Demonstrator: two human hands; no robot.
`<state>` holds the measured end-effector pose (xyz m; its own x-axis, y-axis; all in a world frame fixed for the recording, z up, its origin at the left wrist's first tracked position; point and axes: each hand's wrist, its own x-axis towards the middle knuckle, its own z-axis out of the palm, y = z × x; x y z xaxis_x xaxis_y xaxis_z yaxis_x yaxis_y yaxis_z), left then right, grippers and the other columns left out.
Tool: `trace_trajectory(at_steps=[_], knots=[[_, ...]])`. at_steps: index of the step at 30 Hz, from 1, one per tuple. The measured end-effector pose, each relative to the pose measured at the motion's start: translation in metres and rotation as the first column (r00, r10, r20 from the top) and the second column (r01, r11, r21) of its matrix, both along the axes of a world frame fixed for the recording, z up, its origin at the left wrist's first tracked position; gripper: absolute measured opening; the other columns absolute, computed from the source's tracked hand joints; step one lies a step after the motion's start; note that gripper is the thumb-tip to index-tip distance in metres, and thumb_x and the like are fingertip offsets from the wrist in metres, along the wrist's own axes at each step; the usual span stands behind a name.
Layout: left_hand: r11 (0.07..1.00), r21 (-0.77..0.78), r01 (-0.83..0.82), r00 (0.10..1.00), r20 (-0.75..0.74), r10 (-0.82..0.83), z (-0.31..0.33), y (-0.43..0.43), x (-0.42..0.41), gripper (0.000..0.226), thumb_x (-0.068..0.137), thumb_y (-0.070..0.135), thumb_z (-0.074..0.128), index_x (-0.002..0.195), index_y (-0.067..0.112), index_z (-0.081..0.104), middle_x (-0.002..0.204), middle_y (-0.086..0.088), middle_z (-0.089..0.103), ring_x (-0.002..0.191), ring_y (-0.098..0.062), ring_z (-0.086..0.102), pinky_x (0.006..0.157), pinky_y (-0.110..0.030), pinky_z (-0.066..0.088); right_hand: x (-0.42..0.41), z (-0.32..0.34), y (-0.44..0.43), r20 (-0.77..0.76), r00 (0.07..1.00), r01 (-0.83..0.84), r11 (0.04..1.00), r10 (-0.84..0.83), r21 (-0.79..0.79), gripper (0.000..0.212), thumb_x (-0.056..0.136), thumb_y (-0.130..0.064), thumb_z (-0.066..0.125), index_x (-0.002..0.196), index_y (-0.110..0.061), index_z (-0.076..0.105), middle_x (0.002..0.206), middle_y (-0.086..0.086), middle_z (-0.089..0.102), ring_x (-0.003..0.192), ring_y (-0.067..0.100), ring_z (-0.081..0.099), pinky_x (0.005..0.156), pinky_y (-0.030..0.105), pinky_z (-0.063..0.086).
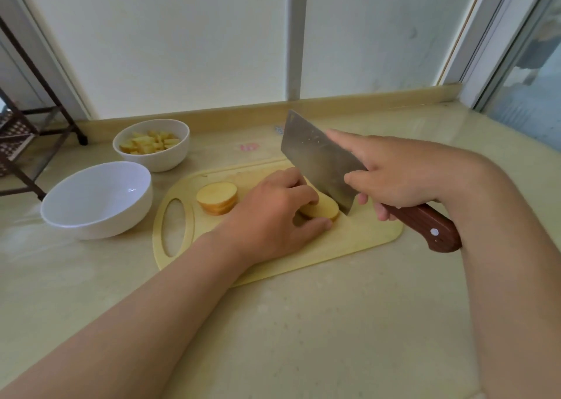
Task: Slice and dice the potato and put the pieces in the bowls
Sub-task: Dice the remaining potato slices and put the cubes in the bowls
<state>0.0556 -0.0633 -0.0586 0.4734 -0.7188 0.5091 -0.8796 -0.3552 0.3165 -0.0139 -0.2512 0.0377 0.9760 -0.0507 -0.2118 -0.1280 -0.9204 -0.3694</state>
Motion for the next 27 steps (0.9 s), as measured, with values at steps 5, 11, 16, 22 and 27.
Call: trace_trajectory(at_steps=[5, 11, 16, 22, 27], knots=[[0.987, 0.058, 0.149, 0.988, 0.030, -0.151, 0.004, 0.000, -0.001, 0.019, 0.086, 0.024, 0.063, 0.096, 0.010, 0.072, 0.097, -0.005, 0.061, 0.086, -0.022, 0.055, 0.078, -0.034, 0.047, 0.007, 0.003, 0.001, -0.082, 0.996, 0.017, 0.999, -0.021, -0.050, 0.045, 0.105, -0.014, 0.039, 0.147, -0.028, 0.031, 0.093, 0.007, 0.074, 0.061, 0.023, 0.076, 0.073, 0.053, 0.065], [0.982, 0.088, 0.166, 0.984, 0.048, -0.171, 0.006, -0.001, -0.003, 0.021, 0.085, 0.015, 0.060, 0.100, 0.010, 0.073, 0.099, -0.006, 0.063, 0.087, -0.024, 0.058, 0.077, -0.036, 0.051, 0.013, 0.002, 0.019, -0.057, 0.998, 0.004, 0.980, -0.016, -0.201, 0.014, 0.102, -0.017, 0.038, 0.091, -0.025, 0.036, 0.080, 0.016, 0.075, 0.051, 0.028, 0.071, 0.046, 0.034, 0.056], [0.987, 0.095, 0.130, 0.988, 0.071, -0.137, 0.005, -0.001, -0.006, 0.021, 0.087, 0.016, 0.055, 0.098, 0.009, 0.073, 0.096, -0.007, 0.063, 0.084, -0.027, 0.058, 0.075, -0.037, 0.051, -0.002, 0.006, 0.020, -0.005, 1.000, 0.019, 0.967, -0.021, -0.253, 0.009, 0.108, -0.019, 0.037, 0.102, -0.018, 0.043, 0.092, 0.016, 0.064, 0.046, 0.022, 0.067, 0.042, 0.031, 0.051], [0.988, 0.111, 0.105, 0.993, 0.046, -0.111, 0.006, -0.002, -0.007, 0.023, 0.094, 0.021, 0.051, 0.101, 0.011, 0.071, 0.097, -0.005, 0.060, 0.088, -0.024, 0.054, 0.079, -0.038, 0.049, -0.025, 0.011, 0.016, 0.010, 0.997, 0.072, 0.962, -0.072, -0.265, 0.008, 0.109, -0.022, 0.038, 0.111, -0.017, 0.044, 0.085, 0.013, 0.066, 0.040, 0.017, 0.061, 0.048, 0.035, 0.056], [0.987, 0.118, 0.106, 0.994, 0.028, -0.110, 0.008, -0.003, -0.007, 0.021, 0.095, 0.021, 0.054, 0.106, 0.013, 0.070, 0.103, -0.003, 0.062, 0.093, -0.023, 0.055, 0.082, -0.040, 0.049, -0.032, 0.010, 0.019, -0.004, 0.998, 0.057, 0.967, -0.059, -0.248, 0.010, 0.110, -0.023, 0.037, 0.119, -0.020, 0.041, 0.088, 0.011, 0.065, 0.040, 0.016, 0.061, 0.047, 0.034, 0.056]])
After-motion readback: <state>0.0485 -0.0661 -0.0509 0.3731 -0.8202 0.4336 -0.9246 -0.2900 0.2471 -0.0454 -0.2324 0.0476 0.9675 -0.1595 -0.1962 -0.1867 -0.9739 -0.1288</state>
